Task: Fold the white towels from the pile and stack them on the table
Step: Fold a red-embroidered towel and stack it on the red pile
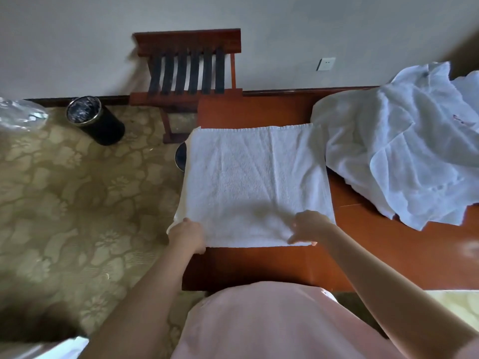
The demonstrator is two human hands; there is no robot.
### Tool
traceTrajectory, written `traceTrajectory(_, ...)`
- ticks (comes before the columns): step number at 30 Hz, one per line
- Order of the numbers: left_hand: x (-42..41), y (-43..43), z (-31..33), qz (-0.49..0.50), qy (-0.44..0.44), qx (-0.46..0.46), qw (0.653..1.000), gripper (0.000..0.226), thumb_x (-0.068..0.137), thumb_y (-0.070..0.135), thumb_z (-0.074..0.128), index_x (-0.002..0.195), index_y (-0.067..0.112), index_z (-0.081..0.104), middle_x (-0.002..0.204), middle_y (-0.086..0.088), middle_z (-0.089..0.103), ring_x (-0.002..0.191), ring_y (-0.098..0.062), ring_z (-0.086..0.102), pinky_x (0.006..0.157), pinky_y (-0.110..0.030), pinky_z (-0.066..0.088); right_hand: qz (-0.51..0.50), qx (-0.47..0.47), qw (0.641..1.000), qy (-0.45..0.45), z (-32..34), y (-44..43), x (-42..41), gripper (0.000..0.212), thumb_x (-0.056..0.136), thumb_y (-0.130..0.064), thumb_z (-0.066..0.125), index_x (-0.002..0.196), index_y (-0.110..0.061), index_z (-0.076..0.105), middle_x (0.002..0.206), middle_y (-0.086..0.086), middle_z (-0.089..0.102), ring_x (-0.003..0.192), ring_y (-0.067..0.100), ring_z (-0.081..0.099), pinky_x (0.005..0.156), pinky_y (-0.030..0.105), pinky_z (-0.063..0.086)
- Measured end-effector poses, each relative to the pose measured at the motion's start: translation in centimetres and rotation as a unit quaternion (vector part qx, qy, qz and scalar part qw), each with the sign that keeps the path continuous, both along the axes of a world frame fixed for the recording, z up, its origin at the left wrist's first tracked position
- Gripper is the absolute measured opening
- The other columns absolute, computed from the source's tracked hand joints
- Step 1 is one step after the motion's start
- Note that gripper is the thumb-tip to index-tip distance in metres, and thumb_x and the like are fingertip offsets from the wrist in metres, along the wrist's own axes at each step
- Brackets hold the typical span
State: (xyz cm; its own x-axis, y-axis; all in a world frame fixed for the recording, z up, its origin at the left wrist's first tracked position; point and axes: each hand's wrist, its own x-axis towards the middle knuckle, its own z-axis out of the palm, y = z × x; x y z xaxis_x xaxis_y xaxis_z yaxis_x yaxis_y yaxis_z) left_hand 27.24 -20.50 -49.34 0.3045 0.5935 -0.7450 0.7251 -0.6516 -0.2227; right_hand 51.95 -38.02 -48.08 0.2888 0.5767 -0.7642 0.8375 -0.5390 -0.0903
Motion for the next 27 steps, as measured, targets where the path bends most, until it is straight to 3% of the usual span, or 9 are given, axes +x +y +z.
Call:
traceTrajectory(2, 1.1, 0.7, 0.4, 0.008, 0.076, -0.054, 0.996, 0.039, 0.075, 0.031, 0.063, 0.112, 0.019, 0.059, 0.103, 0.0, 0.052, 0.088, -0.018, 0.057, 0.065, -0.029, 0.046, 0.0, -0.027, 1.0, 0.016, 0.2, 0.7, 0.3, 0.037, 0.082, -0.053, 0.065, 0.084, -0.017, 0.059, 0.069, -0.006, 0.061, 0.058, 0.01, 0.062, 0.069, 0.027, 0.055)
traceTrajectory(4, 2.3, 1.2, 0.7, 0.015, 0.099, -0.082, 0.992, 0.025, 0.079, 0.029, 0.06, 0.101, 0.017, 0.06, 0.093, 0.002, 0.055, 0.08, -0.016, 0.057, 0.063, -0.028, 0.046, -0.003, -0.033, 0.999, 0.028, 0.1, 1.4, 0.7, 0.039, 0.087, -0.053, 0.06, 0.095, -0.014, 0.061, 0.077, -0.005, 0.065, 0.059, 0.01, 0.061, 0.072, 0.028, 0.054)
traceTrajectory(6, 3.7, 1.9, 1.0, -0.009, 0.065, -0.053, 0.996, 0.007, 0.083, 0.02, 0.051, 0.086, 0.016, 0.057, 0.081, 0.003, 0.053, 0.067, -0.013, 0.053, 0.054, -0.024, 0.04, -0.026, 0.005, 0.999, 0.043, 0.1, 2.1, 1.5, 0.037, 0.092, -0.046, 0.056, 0.11, -0.015, 0.064, 0.095, -0.001, 0.069, 0.068, 0.013, 0.065, 0.082, 0.032, 0.055)
traceTrajectory(9, 6.8, 3.4, 1.9, -0.033, -0.022, 0.021, 0.999, 0.014, 0.085, 0.009, 0.045, 0.08, 0.014, 0.057, 0.076, 0.002, 0.052, 0.063, -0.013, 0.049, 0.048, -0.022, 0.034, -0.071, 0.106, 0.992, 0.022, 0.5, 3.7, 3.3, 0.03, 0.095, -0.038, 0.051, 0.11, -0.017, 0.065, 0.107, 0.002, 0.067, 0.092, 0.019, 0.063, 0.084, 0.035, 0.053)
traceTrajectory(12, 10.3, 5.3, 2.4, -0.019, -0.109, 0.039, 0.993, 0.012, 0.09, 0.017, 0.048, 0.092, 0.014, 0.059, 0.085, 0.001, 0.053, 0.074, -0.017, 0.053, 0.054, -0.024, 0.036, -0.117, 0.166, 0.979, -0.003, 0.7, 5.8, 5.5, 0.024, 0.093, -0.036, 0.051, 0.104, -0.018, 0.064, 0.101, -0.001, 0.063, 0.089, 0.018, 0.057, 0.071, 0.03, 0.048)
traceTrajectory(15, 13.5, 7.2, 2.5, -0.015, -0.173, 0.048, 0.984, 0.015, 0.091, 0.024, 0.05, 0.079, 0.015, 0.053, 0.076, 0.001, 0.048, 0.069, -0.017, 0.05, 0.051, -0.024, 0.032, -0.17, 0.189, 0.967, -0.01, 0.5, 7.9, 8.1, 0.019, 0.091, -0.033, 0.051, 0.102, -0.021, 0.062, 0.097, -0.001, 0.061, 0.082, 0.017, 0.055, 0.058, 0.026, 0.039)
traceTrajectory(19, 16.9, 10.5, 1.5, 0.035, -0.225, 0.047, 0.973, 0.022, 0.089, 0.025, 0.052, 0.07, 0.015, 0.046, 0.073, -0.001, 0.047, 0.064, -0.017, 0.047, 0.048, -0.024, 0.031, -0.199, 0.188, 0.962, -0.009, -0.5, 10.8, 11.6, 0.017, 0.09, -0.026, 0.05, 0.102, -0.021, 0.062, 0.101, 0.002, 0.062, 0.083, 0.019, 0.058, 0.063, 0.027, 0.045)
traceTrajectory(24, 18.9, 15.6, -0.1, 0.069, -0.257, 0.077, 0.961, 0.015, 0.09, 0.021, 0.051, 0.095, 0.009, 0.058, 0.105, -0.007, 0.053, 0.088, -0.025, 0.055, 0.066, -0.031, 0.047, -0.186, 0.217, 0.958, -0.023, -1.6, 15.4, 15.3, 0.024, 0.09, -0.018, 0.05, 0.11, -0.014, 0.062, 0.116, 0.008, 0.06, 0.1, 0.026, 0.057, 0.077, 0.031, 0.048)
traceTrajectory(27, 19.3, 18.4, -1.3, 0.094, -0.272, 0.087, 0.954, 0.02, 0.092, 0.018, 0.051, 0.11, 0.012, 0.057, 0.124, -0.007, 0.046, 0.093, -0.025, 0.053, 0.067, -0.031, 0.041, -0.181, 0.242, 0.953, -0.032, -2.1, 18.2, 16.6, 0.024, 0.089, -0.019, 0.053, 0.111, -0.015, 0.062, 0.121, 0.007, 0.055, 0.101, 0.025, 0.056, 0.073, 0.03, 0.044)
